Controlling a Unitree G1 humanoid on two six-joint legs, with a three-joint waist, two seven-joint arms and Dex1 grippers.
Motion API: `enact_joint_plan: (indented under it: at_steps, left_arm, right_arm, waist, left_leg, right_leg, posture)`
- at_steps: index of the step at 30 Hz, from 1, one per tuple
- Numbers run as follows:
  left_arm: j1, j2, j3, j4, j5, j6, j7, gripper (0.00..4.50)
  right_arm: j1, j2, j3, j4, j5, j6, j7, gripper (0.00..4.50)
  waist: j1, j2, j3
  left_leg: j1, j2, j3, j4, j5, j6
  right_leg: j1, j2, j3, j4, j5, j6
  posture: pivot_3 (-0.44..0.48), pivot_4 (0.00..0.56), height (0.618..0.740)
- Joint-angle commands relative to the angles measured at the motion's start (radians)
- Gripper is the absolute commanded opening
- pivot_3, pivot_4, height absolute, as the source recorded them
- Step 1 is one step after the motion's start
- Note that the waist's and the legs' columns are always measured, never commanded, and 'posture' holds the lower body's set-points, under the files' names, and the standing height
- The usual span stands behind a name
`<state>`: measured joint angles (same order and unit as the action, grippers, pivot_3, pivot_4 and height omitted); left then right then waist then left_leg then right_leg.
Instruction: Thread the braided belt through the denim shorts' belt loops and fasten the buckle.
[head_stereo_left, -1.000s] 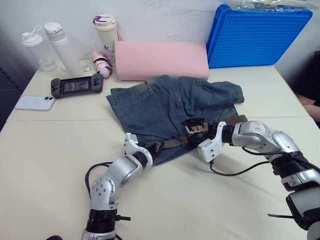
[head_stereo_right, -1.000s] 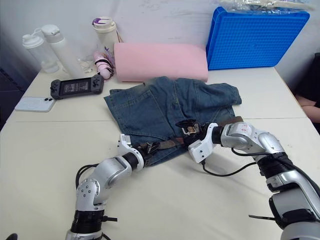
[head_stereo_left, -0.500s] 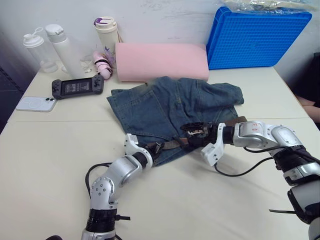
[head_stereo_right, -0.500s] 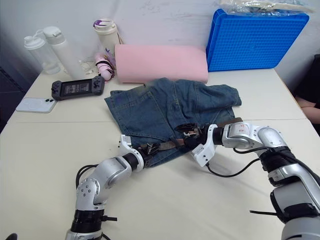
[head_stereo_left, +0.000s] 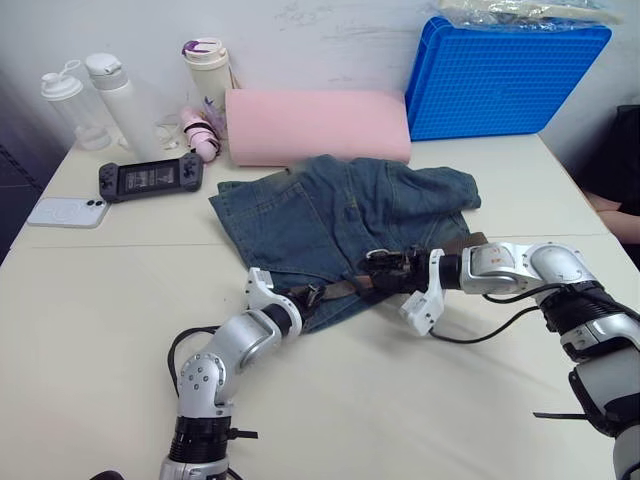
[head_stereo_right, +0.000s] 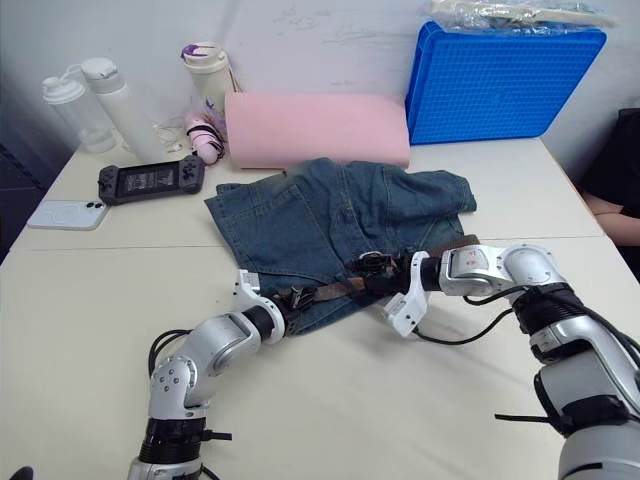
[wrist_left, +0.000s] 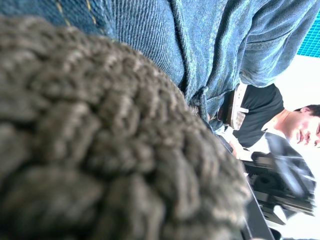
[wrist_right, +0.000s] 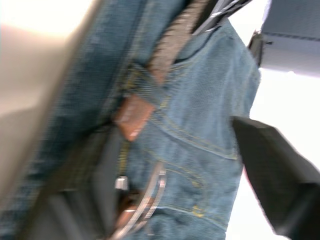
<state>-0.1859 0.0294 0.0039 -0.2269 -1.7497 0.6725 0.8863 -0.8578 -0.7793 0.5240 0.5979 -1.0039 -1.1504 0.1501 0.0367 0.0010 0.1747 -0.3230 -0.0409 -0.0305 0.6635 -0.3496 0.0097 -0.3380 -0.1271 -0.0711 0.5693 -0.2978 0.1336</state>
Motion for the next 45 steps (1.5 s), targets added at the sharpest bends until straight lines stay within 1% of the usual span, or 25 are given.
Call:
enact_joint_plan:
  at_steps: [1, 4, 5, 11, 14, 18, 21, 23, 26, 28, 29, 32, 33, 34, 35, 36, 38, 40, 41, 42, 45]
  left_arm:
    - [-0.006, -0.007, -0.026, 0.022, -0.006, 0.023, -0.004, 0.0]
    - [-0.013, -0.009, -0.026, 0.03, -0.005, 0.028, -0.006, 0.0]
    - [-0.015, -0.009, -0.026, 0.033, -0.004, 0.03, -0.007, 0.0]
    - [-0.027, -0.008, -0.026, 0.046, -0.001, 0.044, -0.015, 0.0]
    - [-0.035, 0.007, -0.026, 0.048, -0.008, 0.061, -0.015, 0.0]
    - [-0.039, 0.075, -0.033, 0.026, -0.084, 0.126, -0.031, 0.0]
    - [-0.017, 0.089, -0.019, 0.02, -0.116, 0.106, -0.005, 0.0]
    - [0.007, 0.116, -0.02, -0.006, -0.153, 0.113, -0.007, 0.0]
    - [0.029, 0.141, -0.017, -0.032, -0.187, 0.105, -0.015, 0.0]
    - [0.04, 0.147, -0.013, -0.045, -0.212, 0.093, -0.022, 0.87]
    - [0.045, 0.151, -0.015, -0.05, -0.219, 0.095, -0.021, 1.07]
    - [0.073, 0.131, 0.005, -0.083, -0.223, 0.103, -0.039, 2.32]
    - [0.085, 0.139, 0.021, -0.095, -0.223, 0.117, -0.063, 2.71]
    - [0.104, 0.153, 0.048, -0.108, -0.223, 0.15, -0.11, 3.19]
    - [0.119, 0.186, 0.072, -0.116, -0.223, 0.191, -0.174, 3.74]
    - [0.135, 0.218, 0.095, -0.119, -0.223, 0.245, -0.271, 4.02]
    - [0.163, 0.273, 0.171, -0.129, -0.223, 0.319, -0.501, 4.02]
    - [0.182, 0.358, 0.235, -0.129, -0.223, 0.39, -0.723, 4.02]
    - [0.193, 0.406, 0.259, -0.12, -0.223, 0.421, -0.809, 4.02]
    - [0.204, 0.454, 0.279, -0.11, -0.223, 0.444, -0.879, 4.02]
    - [0.229, 0.587, 0.327, -0.099, -0.223, 0.477, -1.01, 4.02]
  right_arm:
    - [0.013, 0.015, 0.057, -0.005, -0.029, -0.045, -0.009, 1.69]
    - [0.004, 0.029, 0.065, -0.014, -0.026, -0.048, -0.01, 0.2]
    - [0.002, 0.032, 0.067, -0.012, -0.025, -0.047, -0.01, 0.09]
    - [-0.007, 0.027, 0.068, -0.007, -0.02, -0.055, -0.004, 0.09]
    - [-0.025, 0.016, 0.06, 0.0, 0.003, -0.062, 0.017, 0.09]
    - [-0.039, -0.001, 0.04, 0.001, 0.061, -0.066, 0.067, 0.09]
    - [-0.043, -0.008, 0.027, 0.0, 0.104, -0.056, 0.104, 0.09]
    - [-0.044, -0.009, 0.016, -0.001, 0.13, -0.044, 0.126, 0.09]
    - [-0.04, -0.013, 0.008, -0.005, 0.156, -0.034, 0.149, 0.09]
    - [-0.034, -0.016, 0.006, -0.01, 0.169, -0.029, 0.16, 0.0]
    - [-0.031, -0.017, 0.005, -0.013, 0.173, -0.026, 0.164, 0.0]
    - [-0.026, -0.023, 0.0, -0.023, 0.189, -0.017, 0.178, 0.0]
    - [-0.025, -0.026, -0.003, -0.026, 0.196, -0.014, 0.183, 0.0]
    - [-0.027, -0.027, -0.007, -0.027, 0.205, -0.009, 0.19, 0.0]
    - [-0.029, -0.03, -0.01, -0.028, 0.211, -0.005, 0.195, 0.0]
    - [-0.032, -0.032, -0.014, -0.029, 0.217, -0.002, 0.199, 0.0]
    - [-0.036, -0.035, -0.02, -0.033, 0.235, 0.005, 0.211, 0.0]
    - [-0.041, -0.04, -0.026, -0.041, 0.264, 0.007, 0.227, 0.0]
    - [-0.042, -0.044, -0.03, -0.046, 0.29, 0.007, 0.24, 0.0]
    - [-0.042, -0.048, -0.033, -0.052, 0.32, 0.007, 0.256, 0.0]
    - [-0.042, -0.079, -0.035, -0.081, 0.428, 0.008, 0.324, 0.0]
  waist:
    - [-0.001, 0.0, 0.0]
    - [-0.004, 0.0, 0.0]
    - [-0.006, 0.0, 0.0]
    - [-0.007, 0.0, 0.0]
    - [-0.009, 0.001, 0.001]
    - [-0.012, 0.001, 0.001]
    - [-0.012, 0.002, 0.002]
    - [-0.013, 0.002, 0.002]
    - [-0.013, 0.003, 0.002]
    - [-0.014, 0.004, 0.003]
    - [-0.014, 0.005, 0.004]
    - [-0.014, 0.005, 0.005]
    - [-0.014, 0.005, 0.005]
    - [-0.015, 0.005, 0.005]
    - [-0.016, 0.006, 0.005]
    - [-0.017, 0.006, 0.006]
    - [-0.021, 0.008, 0.007]
    - [-0.03, 0.008, 0.01]
    - [-0.033, 0.008, 0.011]
    - [-0.035, 0.008, 0.011]
    - [-0.039, 0.009, 0.014]
  left_leg:
    - [0.0, 0.0, 0.0, 0.0, 0.0, 0.0]
    - [0.0, 0.0, -0.001, -0.001, 0.0, 0.0]
    - [-0.001, 0.0, -0.001, -0.001, 0.0, 0.0]
    - [-0.001, 0.0, -0.001, -0.001, 0.0, -0.001]
    - [-0.001, 0.0, -0.002, -0.001, 0.0, -0.001]
    - [-0.003, 0.0, -0.004, -0.001, 0.0, -0.001]
    - [-0.006, -0.001, -0.012, -0.001, 0.001, 0.0]
    - [-0.008, -0.001, -0.016, -0.001, 0.002, 0.001]
    - [-0.013, 0.0, -0.017, -0.002, 0.001, 0.001]
    - [-0.013, 0.0, -0.017, -0.003, 0.001, 0.001]
    - [-0.013, 0.001, -0.017, -0.004, 0.001, 0.0]
    - [-0.013, 0.001, -0.016, -0.004, 0.001, 0.0]
    - [-0.013, 0.001, -0.016, -0.004, 0.001, 0.0]
    - [-0.013, 0.001, -0.016, -0.004, 0.001, 0.0]
    - [-0.013, 0.001, -0.016, -0.004, 0.001, 0.0]
    - [-0.013, 0.001, -0.016, -0.004, 0.001, 0.0]
    - [-0.013, 0.002, -0.017, -0.005, 0.001, -0.001]
    - [-0.014, 0.002, -0.016, -0.006, 0.0, -0.001]
    - [-0.014, 0.002, -0.016, -0.006, 0.0, -0.001]
    - [-0.015, 0.002, -0.016, -0.006, 0.001, -0.001]
    - [-0.017, 0.001, -0.015, -0.006, 0.001, -0.001]
  right_leg:
    - [0.0, 0.0, 0.0, 0.0, 0.0, 0.0]
    - [-0.001, 0.0, 0.0, 0.0, 0.0, 0.0]
    - [-0.001, 0.0, 0.0, 0.0, 0.0, 0.0]
    - [-0.001, 0.0, 0.0, 0.0, 0.0, 0.0]
    - [-0.001, 0.0, 0.0, 0.0, 0.0, 0.0]
    - [-0.003, 0.0, 0.0, -0.001, 0.0, -0.001]
    - [-0.006, 0.002, 0.002, -0.002, -0.001, -0.001]
    - [-0.009, 0.004, 0.005, -0.002, -0.002, -0.003]
    - [-0.018, 0.009, 0.007, -0.001, -0.002, -0.003]
    - [-0.021, 0.011, 0.007, -0.001, -0.002, -0.004]
    - [-0.021, 0.011, 0.007, -0.001, -0.002, -0.004]
    - [-0.022, 0.012, 0.007, -0.001, -0.002, -0.004]
    - [-0.022, 0.012, 0.008, -0.001, -0.002, -0.004]
    - [-0.022, 0.012, 0.008, -0.001, -0.002, -0.004]
    - [-0.022, 0.012, 0.008, -0.001, -0.002, -0.004]
    - [-0.022, 0.012, 0.009, -0.001, -0.002, -0.004]
    - [-0.023, 0.013, 0.01, 0.001, -0.003, -0.006]
    - [-0.027, 0.014, 0.01, 0.004, -0.004, -0.007]
    - [-0.029, 0.014, 0.011, 0.006, -0.004, -0.008]
    - [-0.031, 0.014, 0.011, 0.007, -0.005, -0.008]
    - [-0.035, 0.014, 0.014, 0.012, -0.005, -0.01]
  posture:
    - [0.0, 0.15, 0.74]
    - [0.0, 0.15, 0.74]
    - [0.0, 0.15, 0.74]
    - [0.0, 0.15, 0.74]
    - [0.0, 0.15, 0.74]
    - [0.0, 0.15, 0.74]
    - [0.0, 0.15, 0.74]
    - [0.0, 0.15, 0.74]
    - [0.0, 0.15, 0.74]
    - [0.0, 0.15, 0.74]
    - [0.0, 0.15, 0.74]
    - [0.0, 0.15, 0.74]
    - [0.0, 0.15, 0.74]
    - [0.0, 0.15, 0.74]
    - [0.0, 0.15, 0.74]
    - [0.0, 0.15, 0.74]
    - [0.0, 0.15, 0.74]
    - [0.0, 0.15, 0.74]
    - [0.0, 0.15, 0.74]
    - [0.0, 0.15, 0.74]
    - [0.0, 0.15, 0.74]
